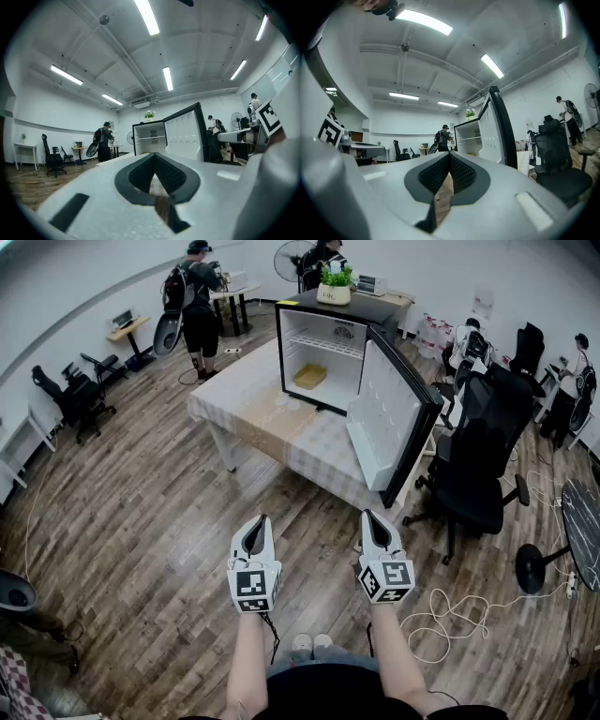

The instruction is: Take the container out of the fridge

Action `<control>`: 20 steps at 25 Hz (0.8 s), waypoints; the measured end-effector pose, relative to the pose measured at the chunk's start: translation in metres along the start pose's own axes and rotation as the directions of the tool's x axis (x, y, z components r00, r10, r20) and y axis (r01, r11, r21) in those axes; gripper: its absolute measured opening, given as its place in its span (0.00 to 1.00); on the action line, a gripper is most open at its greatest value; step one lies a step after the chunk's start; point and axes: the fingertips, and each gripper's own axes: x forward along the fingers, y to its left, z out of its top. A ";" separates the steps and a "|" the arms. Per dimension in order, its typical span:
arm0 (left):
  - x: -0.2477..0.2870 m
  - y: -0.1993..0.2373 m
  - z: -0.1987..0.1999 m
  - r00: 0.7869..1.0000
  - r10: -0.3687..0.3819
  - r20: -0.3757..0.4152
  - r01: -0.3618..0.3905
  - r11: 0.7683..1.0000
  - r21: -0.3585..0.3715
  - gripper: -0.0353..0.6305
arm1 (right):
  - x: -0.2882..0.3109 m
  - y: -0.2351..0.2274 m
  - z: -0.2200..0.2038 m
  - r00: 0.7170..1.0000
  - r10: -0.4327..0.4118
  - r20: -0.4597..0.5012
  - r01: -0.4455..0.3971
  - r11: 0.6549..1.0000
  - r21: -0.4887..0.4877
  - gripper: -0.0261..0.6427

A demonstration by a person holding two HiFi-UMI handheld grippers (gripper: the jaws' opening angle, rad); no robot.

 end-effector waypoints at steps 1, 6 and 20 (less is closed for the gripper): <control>0.000 0.000 0.000 1.000 0.002 -0.002 -0.002 1.000 0.000 0.06 | 0.000 0.000 0.000 1.000 0.001 0.000 -0.001 1.000 0.000 0.04; 0.003 0.001 0.002 1.000 0.007 -0.006 -0.007 1.000 0.002 0.06 | 0.004 -0.001 0.002 1.000 0.004 0.003 -0.004 1.000 0.002 0.04; 0.004 0.001 -0.002 1.000 0.002 -0.012 -0.002 1.000 0.003 0.06 | 0.004 -0.002 -0.003 1.000 0.006 -0.002 -0.006 1.000 0.014 0.04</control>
